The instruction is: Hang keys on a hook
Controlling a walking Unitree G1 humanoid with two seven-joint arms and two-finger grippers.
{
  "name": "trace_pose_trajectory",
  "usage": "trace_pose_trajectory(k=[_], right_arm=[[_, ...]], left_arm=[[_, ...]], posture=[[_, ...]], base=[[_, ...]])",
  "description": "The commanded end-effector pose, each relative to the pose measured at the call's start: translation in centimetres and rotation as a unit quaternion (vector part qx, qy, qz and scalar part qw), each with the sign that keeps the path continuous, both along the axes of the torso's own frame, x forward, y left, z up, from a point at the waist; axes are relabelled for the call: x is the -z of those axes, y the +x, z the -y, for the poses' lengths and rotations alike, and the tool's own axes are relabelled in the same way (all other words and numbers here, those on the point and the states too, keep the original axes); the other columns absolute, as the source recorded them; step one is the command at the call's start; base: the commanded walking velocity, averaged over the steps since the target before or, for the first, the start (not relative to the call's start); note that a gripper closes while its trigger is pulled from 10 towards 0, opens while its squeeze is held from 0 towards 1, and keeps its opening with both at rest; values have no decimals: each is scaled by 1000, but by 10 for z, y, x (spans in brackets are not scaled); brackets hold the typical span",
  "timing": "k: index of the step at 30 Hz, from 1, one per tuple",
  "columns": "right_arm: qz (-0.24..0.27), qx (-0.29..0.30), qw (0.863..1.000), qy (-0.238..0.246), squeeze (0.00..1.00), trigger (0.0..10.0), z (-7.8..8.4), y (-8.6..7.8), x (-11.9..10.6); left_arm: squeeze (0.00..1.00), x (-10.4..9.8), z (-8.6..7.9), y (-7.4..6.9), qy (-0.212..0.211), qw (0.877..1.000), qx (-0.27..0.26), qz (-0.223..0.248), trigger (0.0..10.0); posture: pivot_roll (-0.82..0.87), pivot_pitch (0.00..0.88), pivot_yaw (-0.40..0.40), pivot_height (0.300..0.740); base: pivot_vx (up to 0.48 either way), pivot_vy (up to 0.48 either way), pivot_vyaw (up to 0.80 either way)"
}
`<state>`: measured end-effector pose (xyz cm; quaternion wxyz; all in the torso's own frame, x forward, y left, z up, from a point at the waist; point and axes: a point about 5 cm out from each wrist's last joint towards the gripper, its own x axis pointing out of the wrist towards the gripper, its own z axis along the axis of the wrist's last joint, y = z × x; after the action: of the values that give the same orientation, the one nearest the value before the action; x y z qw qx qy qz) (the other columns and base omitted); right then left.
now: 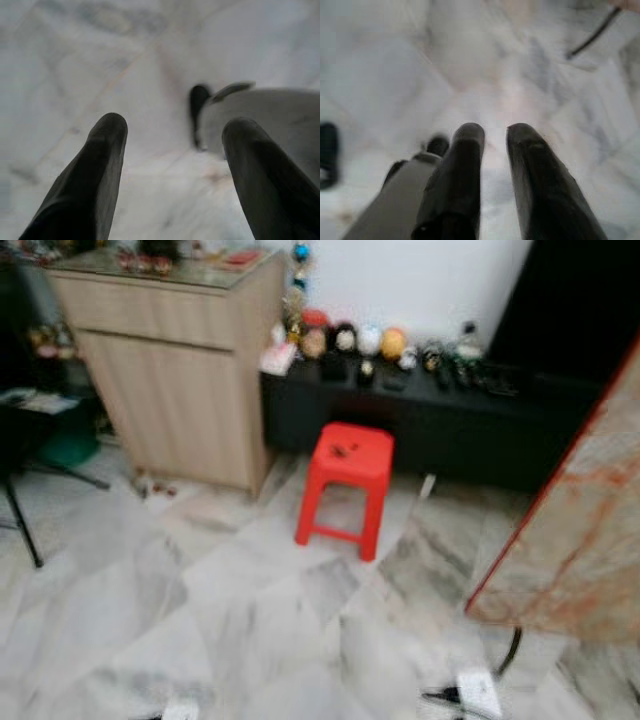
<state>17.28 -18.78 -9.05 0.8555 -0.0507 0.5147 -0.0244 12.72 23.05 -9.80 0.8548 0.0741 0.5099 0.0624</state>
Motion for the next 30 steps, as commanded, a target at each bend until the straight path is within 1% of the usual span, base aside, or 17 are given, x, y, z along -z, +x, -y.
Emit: trace_pose_trajectory(k=[1, 6, 9, 14, 22, 30], right_arm=[[-2, 11, 1000, -17, 0, 10000, 16, -3, -1], [-3, 11, 1000, -17, 0, 10000, 16, -3, -1], [-3, 10, 1000, -17, 0, 10000, 15, -3, -1], [0, 12, 1000, -16, 0, 10000, 15, -3, -1], [-1, 9, 1000, -17, 0, 10000, 14, -4, 0], [-2, 9, 1000, -17, 0, 10000, 14, -6, 0]], left_arm=[[0, 1, 10, 4, -10, 1000, 6, 6, 10000], [0, 1, 8, 1, -16, 1000, -17, 7, 10000], [0, 0, 3, 0, -22, 999, -30, 13, 10000], [0, 1, 4, -3, -32, 999, -29, 10, 10000], [0, 1, 4, -3, -28, 999, -33, 10, 10000], [0, 2, 4, -5, -31, 999, -40, 7, 10000]], posture=[[27, 2, -123, 740], [30, 4, -125, 740], [34, 4, -126, 740], [33, 0, -126, 740], [32, 0, -123, 740], [38, 0, -122, 740]], base=[[0, 0, 0], [0, 0, 0], [0, 0, 0], [0, 0, 0], [337, 0, 0], [414, 0, 0]])
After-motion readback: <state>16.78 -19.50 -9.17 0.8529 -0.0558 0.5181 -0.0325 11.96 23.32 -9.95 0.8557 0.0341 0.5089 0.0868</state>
